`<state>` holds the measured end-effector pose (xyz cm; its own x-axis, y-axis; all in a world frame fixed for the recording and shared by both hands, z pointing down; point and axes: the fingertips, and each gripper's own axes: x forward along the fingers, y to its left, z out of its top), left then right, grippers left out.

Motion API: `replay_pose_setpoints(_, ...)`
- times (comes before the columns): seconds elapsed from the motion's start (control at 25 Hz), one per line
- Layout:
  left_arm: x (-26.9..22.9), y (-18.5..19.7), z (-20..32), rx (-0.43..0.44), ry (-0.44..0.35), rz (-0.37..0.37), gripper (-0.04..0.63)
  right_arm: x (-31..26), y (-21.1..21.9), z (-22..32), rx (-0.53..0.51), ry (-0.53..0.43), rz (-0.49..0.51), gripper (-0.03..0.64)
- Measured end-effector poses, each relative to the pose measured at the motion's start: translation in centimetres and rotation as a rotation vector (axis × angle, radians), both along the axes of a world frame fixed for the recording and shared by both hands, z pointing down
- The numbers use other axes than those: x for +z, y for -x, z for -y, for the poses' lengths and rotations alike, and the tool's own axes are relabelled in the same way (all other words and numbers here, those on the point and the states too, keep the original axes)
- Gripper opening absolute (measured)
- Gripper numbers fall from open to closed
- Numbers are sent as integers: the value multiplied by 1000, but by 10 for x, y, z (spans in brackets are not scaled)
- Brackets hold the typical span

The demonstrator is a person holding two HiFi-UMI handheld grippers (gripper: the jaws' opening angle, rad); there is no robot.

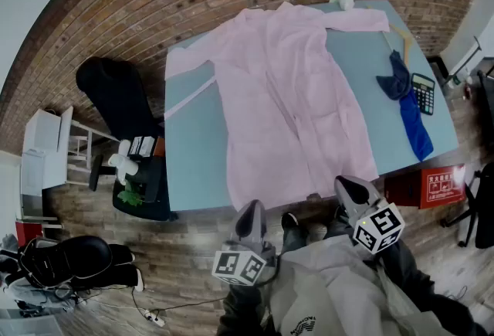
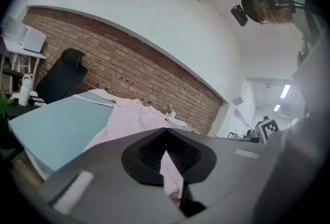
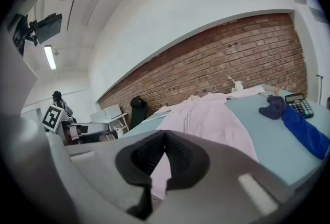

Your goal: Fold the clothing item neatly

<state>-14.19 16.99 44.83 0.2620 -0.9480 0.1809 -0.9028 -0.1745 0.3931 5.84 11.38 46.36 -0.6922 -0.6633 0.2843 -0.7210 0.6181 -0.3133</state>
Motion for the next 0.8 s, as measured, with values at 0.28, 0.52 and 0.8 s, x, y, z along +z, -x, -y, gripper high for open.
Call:
replay_pose_setpoints(0.28,16,26,15,66,36,-17,8,13,21,-3,97,28,-9,0)
replay_pose_setpoints(0.52,46,63,11,18,113,-35,12,35,-1,-3,234,73,5,0)
replay_pose_setpoints(0.8,59,76,17,8,135,-20,35,45,-36,4,327,82,-24,0)
